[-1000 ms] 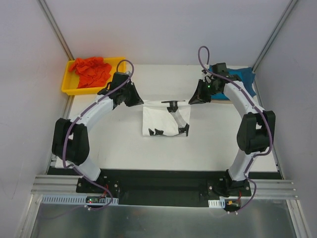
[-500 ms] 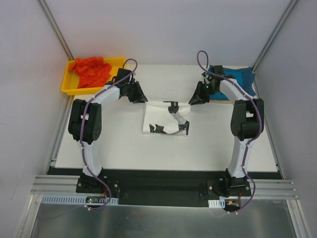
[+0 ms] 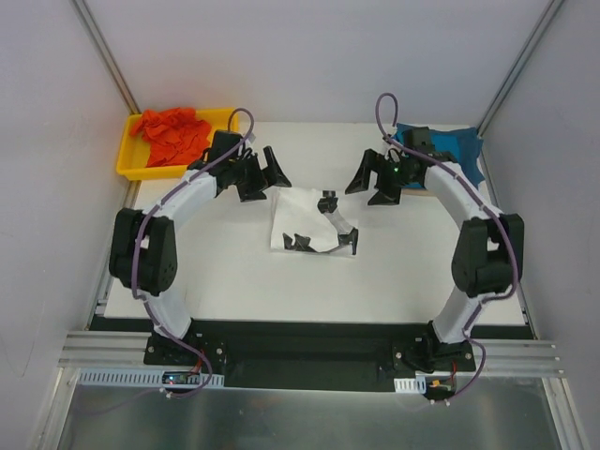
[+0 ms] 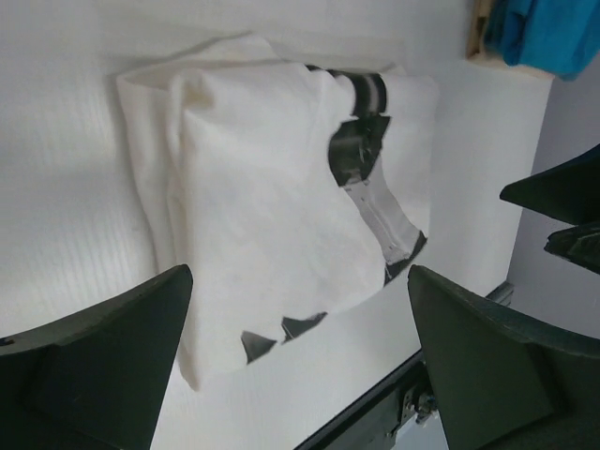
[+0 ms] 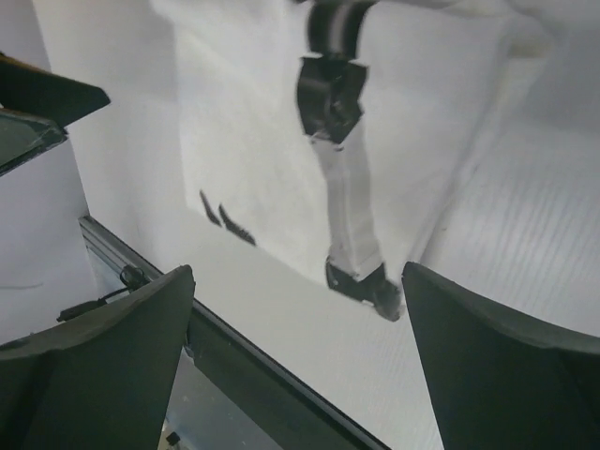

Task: Fold and stack the t-shirts
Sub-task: Fold the tshirt, then neatly place the folded tshirt to the corner

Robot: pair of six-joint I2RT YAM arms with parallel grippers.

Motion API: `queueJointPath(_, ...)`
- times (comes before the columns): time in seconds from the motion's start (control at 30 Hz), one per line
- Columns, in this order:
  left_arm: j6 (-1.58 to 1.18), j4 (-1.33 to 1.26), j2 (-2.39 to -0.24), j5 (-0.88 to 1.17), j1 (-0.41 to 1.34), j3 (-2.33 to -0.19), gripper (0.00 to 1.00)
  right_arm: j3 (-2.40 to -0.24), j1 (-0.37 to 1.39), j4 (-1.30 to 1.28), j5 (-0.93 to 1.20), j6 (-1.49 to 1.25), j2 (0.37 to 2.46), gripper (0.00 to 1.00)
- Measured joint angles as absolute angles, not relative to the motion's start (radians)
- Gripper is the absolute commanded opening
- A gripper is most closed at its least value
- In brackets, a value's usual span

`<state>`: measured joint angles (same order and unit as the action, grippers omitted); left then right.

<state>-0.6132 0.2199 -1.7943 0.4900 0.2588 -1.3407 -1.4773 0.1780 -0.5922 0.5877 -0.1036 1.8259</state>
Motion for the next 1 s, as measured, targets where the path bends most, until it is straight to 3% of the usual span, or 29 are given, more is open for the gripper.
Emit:
queueJointPath(0.23, -0.647, 0.073, -1.588, 0.496, 0.368, -1.114, 0.99, -1.163, 0.267, -0.303, 0.719, -0.213, 1.559, 0.97)
queueJointPath(0.63, -0.726, -0.053, -1.809, 0.605, 0.378, -1.047, 0.99, -1.039, 0.335, -0.001, 0.756, -0.364, 1.804, 0.97)
queueJointPath(1.0, -0.739, -0.158, -1.759, 0.652, 0.371, -0.892, 0.99, -0.906, 0.314, 0.11, 0.801, -0.363, 1.809, 0.97)
